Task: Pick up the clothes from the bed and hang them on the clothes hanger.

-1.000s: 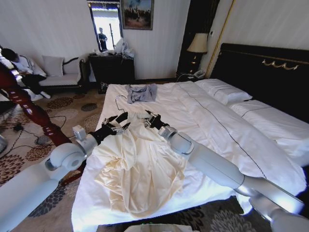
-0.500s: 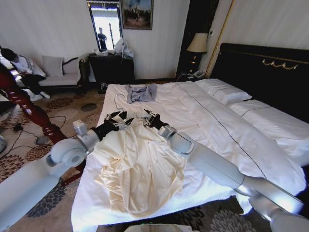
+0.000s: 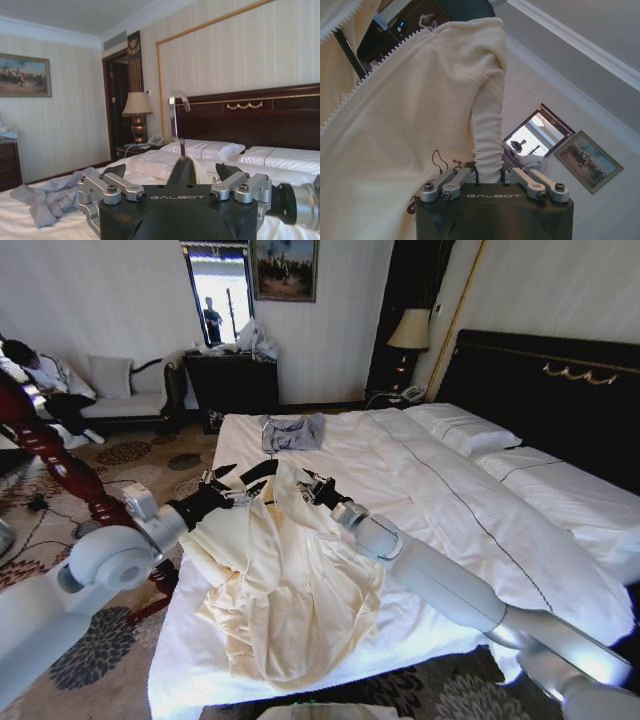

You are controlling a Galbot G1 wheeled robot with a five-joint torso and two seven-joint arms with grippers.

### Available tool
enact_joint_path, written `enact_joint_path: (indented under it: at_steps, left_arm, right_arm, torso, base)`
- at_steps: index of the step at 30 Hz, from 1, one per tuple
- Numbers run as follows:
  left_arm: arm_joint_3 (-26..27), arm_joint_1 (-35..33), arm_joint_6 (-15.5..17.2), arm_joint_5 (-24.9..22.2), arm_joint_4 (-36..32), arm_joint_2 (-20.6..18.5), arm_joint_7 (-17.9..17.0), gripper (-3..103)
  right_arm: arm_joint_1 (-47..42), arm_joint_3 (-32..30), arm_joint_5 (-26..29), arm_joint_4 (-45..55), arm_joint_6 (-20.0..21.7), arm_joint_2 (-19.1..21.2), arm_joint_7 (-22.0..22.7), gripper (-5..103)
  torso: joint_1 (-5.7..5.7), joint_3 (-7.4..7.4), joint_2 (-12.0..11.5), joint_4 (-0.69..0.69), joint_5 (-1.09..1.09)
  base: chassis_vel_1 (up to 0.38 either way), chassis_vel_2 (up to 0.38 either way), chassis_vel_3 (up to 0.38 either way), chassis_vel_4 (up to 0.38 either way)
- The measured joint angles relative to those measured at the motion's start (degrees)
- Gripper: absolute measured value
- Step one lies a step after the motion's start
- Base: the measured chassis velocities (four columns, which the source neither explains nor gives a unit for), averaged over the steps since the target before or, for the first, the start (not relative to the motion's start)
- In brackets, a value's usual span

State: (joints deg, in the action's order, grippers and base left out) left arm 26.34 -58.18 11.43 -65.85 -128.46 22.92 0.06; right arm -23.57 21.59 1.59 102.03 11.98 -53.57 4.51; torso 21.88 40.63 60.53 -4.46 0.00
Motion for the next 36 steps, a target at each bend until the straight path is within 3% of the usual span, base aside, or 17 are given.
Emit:
enact_joint_path:
  at_steps: [4,8,9,10,11,13,14,15,18,21,28,34,36]
  left_arm:
    - [2.88,-0.89,0.02,-1.19,-0.75,-0.37,-1.56,100]
    - [10.13,-3.36,0.57,-7.54,-1.65,-2.66,-3.00,100]
    - [14.45,-5.80,1.11,-9.90,-1.90,-4.35,-2.41,100]
    - [14.45,-5.80,1.11,-9.90,-1.90,-4.35,-2.41,100]
    - [17.87,-8.14,1.57,-11.15,-2.14,-5.76,-1.57,100]
    - [25.63,-15.92,2.69,-13.07,-2.57,-9.16,1.25,100]
    - [25.63,-15.92,2.69,-13.07,-2.57,-9.16,1.25,100]
    - [28.06,-20.18,3.40,-13.53,-2.35,-10.90,2.84,100]
    - [28.98,-23.51,4.50,-12.67,-0.43,-13.31,5.12,100]
    - [28.90,-24.10,4.57,-10.78,0.90,-14.24,6.94,100]
    - [26.71,-25.64,2.51,-3.58,2.80,-14.85,10.83,98]
    - [22.81,-24.40,1.27,-0.33,3.89,-15.16,11.72,96]
    - [21.00,-23.24,0.93,0.34,3.93,-15.07,11.95,101]
  right_arm:
    - [-0.62,-0.50,-0.65,-0.22,-0.23,-0.03,-0.02,19]
    - [-1.19,-1.27,-2.37,-1.19,-1.10,0.03,-0.20,19]
    - [-1.30,-1.58,-3.41,-1.61,-1.76,0.16,-0.37,19]
    - [-1.30,-1.58,-3.41,-1.61,-1.76,0.16,-0.37,19]
    - [-1.35,-1.78,-3.89,-1.89,-2.09,0.26,-0.42,19]
    - [-1.52,-2.37,-4.79,-2.33,-2.68,0.58,-0.42,19]
    - [-1.52,-2.37,-4.79,-2.33,-2.68,0.58,-0.42,19]
    - [-1.92,-3.22,-5.73,-2.29,-3.09,1.08,-0.42,19]
    - [-2.89,-4.86,-7.43,-1.90,-3.47,1.88,-0.34,19]
    - [-3.42,-5.94,-8.10,-1.85,-3.80,2.19,-0.24,19]
    - [-4.01,-7.45,-9.81,-1.35,-4.75,2.40,-0.19,19]
    - [-3.91,-7.83,-10.82,-1.02,-5.50,2.24,-0.21,19]
    - [-3.70,-7.83,-11.42,-0.84,-6.09,2.25,-0.23,19]
  torso:
    - [0.00,0.00,0.00,0.01,0.00]
    - [0.00,0.00,0.00,0.00,-0.01]
    - [0.00,0.00,0.00,0.00,-0.01]
    - [0.00,0.00,0.00,0.00,-0.01]
    - [0.00,0.00,0.00,0.00,-0.01]
    - [0.00,0.00,0.00,0.04,0.02]
    - [0.00,0.00,0.00,0.04,0.02]
    - [-0.01,-0.01,0.01,0.05,0.02]
    - [0.00,0.00,0.01,-0.02,-0.02]
    - [0.00,0.00,0.00,-0.01,0.00]
    - [-0.01,0.00,0.00,0.03,-0.01]
    - [0.00,0.00,0.00,0.00,0.00]
    - [0.00,0.00,0.00,0.01,-0.01]
  base:
    - [0.000,0.000,0.000,0.000]
    - [0.000,0.000,0.000,0.000]
    - [0.000,0.000,0.000,0.000]
    - [0.000,0.000,0.000,0.000]
    - [0.000,0.000,0.000,0.000]
    - [0.000,0.000,0.000,0.000]
    - [0.000,0.000,0.000,0.000]
    - [0.000,0.000,0.000,0.000]
    - [0.000,0.000,0.000,0.000]
    - [0.000,0.000,0.000,0.000]
    - [0.000,0.000,0.000,0.000]
    - [0.000,0.000,0.000,0.000]
    - [0.000,0.000,0.000,0.000]
